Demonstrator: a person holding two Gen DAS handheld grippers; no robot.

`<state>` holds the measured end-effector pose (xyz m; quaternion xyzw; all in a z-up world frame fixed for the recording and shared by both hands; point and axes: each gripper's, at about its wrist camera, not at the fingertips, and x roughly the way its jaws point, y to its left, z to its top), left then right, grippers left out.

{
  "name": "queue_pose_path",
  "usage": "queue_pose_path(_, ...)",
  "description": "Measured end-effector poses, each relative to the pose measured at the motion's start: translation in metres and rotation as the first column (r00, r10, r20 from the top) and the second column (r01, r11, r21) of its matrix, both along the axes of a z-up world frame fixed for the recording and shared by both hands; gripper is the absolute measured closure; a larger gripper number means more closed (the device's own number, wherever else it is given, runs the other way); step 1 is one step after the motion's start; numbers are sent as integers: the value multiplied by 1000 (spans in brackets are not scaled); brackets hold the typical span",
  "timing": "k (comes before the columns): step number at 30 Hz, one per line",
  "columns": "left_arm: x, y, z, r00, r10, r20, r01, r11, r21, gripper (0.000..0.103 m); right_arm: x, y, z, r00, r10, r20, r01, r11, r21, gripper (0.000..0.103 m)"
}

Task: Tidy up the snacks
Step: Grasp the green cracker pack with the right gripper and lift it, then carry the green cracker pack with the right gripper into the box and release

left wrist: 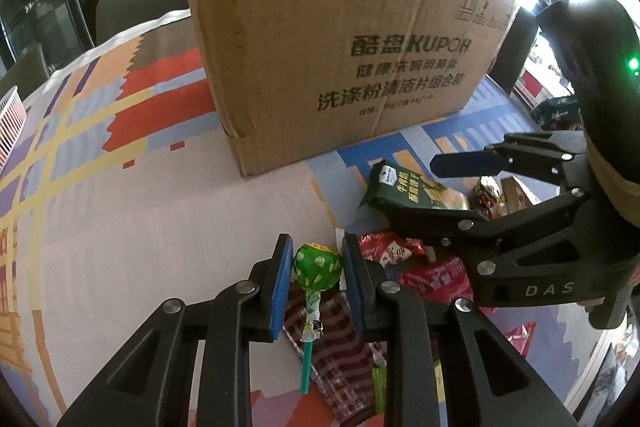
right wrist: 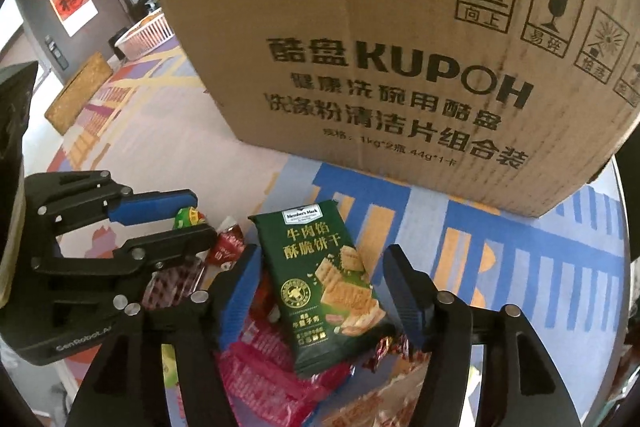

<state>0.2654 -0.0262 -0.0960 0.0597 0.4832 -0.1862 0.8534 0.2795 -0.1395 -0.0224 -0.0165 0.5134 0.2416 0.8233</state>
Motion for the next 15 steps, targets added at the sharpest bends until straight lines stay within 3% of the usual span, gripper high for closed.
queue_pose_path(6, 6, 0, 0, 1000, 9, -4, -9, 1000, -5, 77, 13, -6, -6, 998, -35, -46, 37, 998, 45, 41)
queue_pose_path(10, 5, 1, -2, 1000, 12, -7, -12, 1000, 2, 77, 10, 5, -6, 1000, -12, -4, 12, 999, -52, 55)
queue_pose_path(15, 4, 6, -2, 999, 34, -13, -34, 999, -10, 77, 3, 16, -6, 1000, 0, 30, 3, 994, -110, 57)
